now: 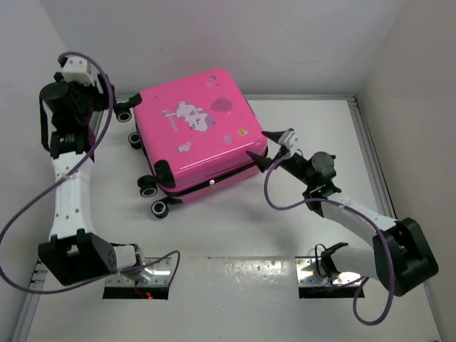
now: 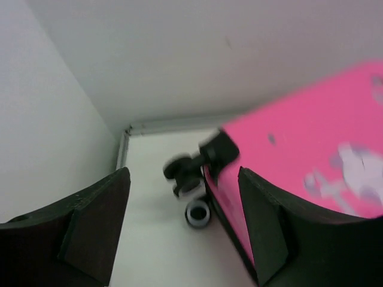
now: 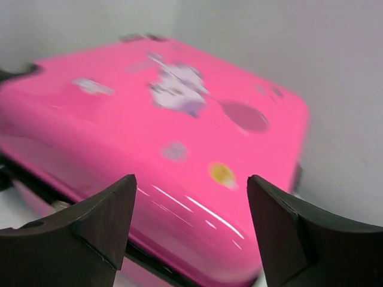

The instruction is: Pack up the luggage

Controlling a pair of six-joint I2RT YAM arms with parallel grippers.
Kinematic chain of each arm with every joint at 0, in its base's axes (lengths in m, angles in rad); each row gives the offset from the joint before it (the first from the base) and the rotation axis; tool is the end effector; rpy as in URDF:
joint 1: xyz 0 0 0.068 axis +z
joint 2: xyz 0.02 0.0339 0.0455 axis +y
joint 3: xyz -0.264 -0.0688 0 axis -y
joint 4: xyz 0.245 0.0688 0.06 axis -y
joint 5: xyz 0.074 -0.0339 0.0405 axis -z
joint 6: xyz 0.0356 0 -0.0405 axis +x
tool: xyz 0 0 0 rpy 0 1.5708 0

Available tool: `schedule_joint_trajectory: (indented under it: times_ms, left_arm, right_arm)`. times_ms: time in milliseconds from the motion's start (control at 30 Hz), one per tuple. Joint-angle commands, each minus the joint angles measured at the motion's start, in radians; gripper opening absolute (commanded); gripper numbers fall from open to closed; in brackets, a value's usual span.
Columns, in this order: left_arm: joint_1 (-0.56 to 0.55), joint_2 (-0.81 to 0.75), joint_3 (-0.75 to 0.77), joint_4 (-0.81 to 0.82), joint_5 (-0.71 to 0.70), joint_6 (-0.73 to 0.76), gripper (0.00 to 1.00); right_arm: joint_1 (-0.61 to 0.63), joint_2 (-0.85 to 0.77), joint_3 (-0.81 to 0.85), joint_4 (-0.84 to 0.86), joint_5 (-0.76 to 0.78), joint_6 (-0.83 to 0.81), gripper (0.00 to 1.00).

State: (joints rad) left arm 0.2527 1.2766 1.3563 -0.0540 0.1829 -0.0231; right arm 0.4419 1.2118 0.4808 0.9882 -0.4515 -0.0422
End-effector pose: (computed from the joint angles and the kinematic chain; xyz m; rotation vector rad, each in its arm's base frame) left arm 0.2842 0.0667 0.4483 -0.0681 1.5442 0.0407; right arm 0.2214 0.1219 0.2687 -0.6932 1.1789 0.6325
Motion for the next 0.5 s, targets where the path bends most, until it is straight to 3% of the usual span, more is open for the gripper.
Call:
schedule_joint_trajectory:
  times_ms: [0,67,167,200,233,267,467]
  left_arm:
    - [0.084,-0.110,-0.036,-0.333,0.390,0.193,0.78]
    - [0.120,-0.128,-0.010,-0.458,0.588,0.354,0.80]
    - [0.111,-0.068,0.154,-0.827,0.689,0.558,0.80]
    - [0.111,-0.036,0.203,-1.071,0.708,0.643,0.80]
    - [0.097,-0.002,0.248,-1.183,0.708,0.807,0.80]
    - [0.082,0.038,0.283,-1.251,0.681,0.808,0.82]
    - [-0.045,-0.063,0.215,-1.251,0.548,0.871,0.91]
  right_arm:
    - [-0.104,0.024,0.077,-0.307,0.154,0.105,0.75]
    - [-0.164,0.049,0.134,-0.391,0.122,0.154,0.76]
    - [-0.206,0.117,0.192,-0.447,0.079,0.162,0.76]
    - [-0.207,0.150,0.200,-0.447,0.083,0.154,0.76]
    - [-0.219,0.160,0.211,-0.445,0.079,0.131,0.76]
    - [-0.220,0.178,0.220,-0.454,0.070,0.119,0.76]
    - [-0.262,0.259,0.304,-0.528,0.042,0.169,0.76]
